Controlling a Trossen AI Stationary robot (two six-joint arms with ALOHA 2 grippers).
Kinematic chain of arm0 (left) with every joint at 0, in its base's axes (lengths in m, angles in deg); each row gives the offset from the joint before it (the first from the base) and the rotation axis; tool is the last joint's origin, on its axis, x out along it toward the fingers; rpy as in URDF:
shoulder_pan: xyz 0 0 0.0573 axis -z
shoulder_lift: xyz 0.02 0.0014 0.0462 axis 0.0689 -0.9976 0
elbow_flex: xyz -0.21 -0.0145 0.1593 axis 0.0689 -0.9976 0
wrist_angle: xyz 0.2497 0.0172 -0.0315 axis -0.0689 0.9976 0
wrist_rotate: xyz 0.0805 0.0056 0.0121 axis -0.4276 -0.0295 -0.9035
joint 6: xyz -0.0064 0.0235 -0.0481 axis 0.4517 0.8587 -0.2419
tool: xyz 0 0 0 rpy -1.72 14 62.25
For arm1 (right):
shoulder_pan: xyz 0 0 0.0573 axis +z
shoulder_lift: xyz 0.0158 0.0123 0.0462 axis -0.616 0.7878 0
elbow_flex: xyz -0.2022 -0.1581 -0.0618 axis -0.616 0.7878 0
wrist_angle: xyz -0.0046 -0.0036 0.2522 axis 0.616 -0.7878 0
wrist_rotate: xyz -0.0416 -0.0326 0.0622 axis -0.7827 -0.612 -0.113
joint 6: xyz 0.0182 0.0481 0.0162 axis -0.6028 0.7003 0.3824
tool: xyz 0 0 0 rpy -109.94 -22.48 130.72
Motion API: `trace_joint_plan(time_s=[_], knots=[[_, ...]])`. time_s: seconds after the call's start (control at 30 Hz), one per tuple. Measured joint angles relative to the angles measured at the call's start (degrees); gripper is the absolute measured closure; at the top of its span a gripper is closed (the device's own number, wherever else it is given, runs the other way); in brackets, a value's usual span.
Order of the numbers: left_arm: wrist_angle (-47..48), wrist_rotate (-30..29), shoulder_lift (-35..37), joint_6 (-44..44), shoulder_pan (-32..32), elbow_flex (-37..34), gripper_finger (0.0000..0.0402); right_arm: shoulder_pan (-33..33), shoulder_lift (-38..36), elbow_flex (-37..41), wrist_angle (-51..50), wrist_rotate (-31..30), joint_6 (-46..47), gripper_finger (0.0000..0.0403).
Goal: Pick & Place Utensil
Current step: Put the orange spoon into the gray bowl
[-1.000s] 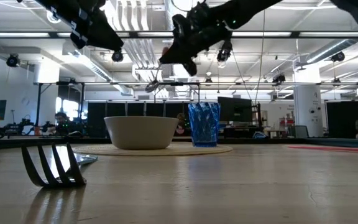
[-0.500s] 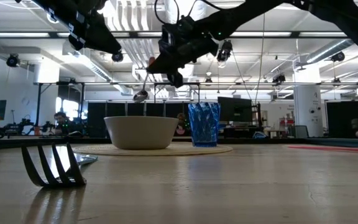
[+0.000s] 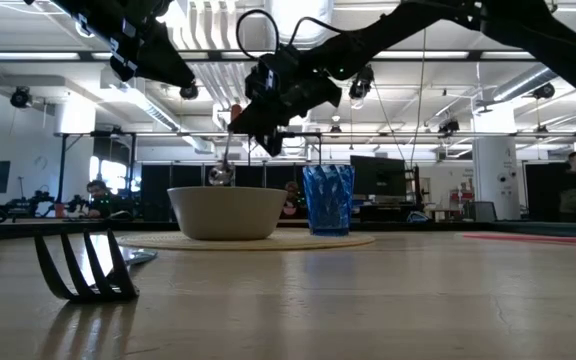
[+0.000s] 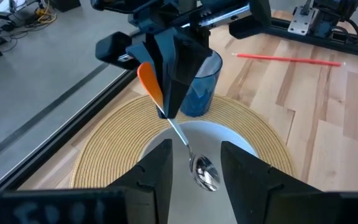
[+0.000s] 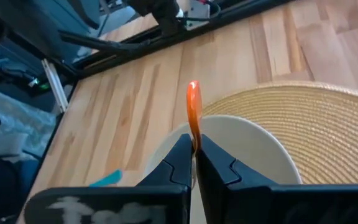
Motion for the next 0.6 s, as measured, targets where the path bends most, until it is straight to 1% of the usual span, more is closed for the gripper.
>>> trace_joint_plan(time_s=[0.27, 0.5, 0.6], knots=[[-0.04, 0.0, -0.02, 0.24, 0.0, -0.02, 0.0275, -0.03, 0.43, 0.09, 0.0, -0.44, -6.77, 0.0394], [-0.09, -0.01, -0.02, 0.26, -0.04, -0.02, 0.0275, -0.03, 3.27, 0.13, 0.86, -0.47, -6.63, 0.0394], [-0.15, -0.02, -0.02, 0.22, -0.04, -0.02, 0.0275, -0.05, 3.37, 0.17, 1.16, -0.51, -6.63, 0.0394]])
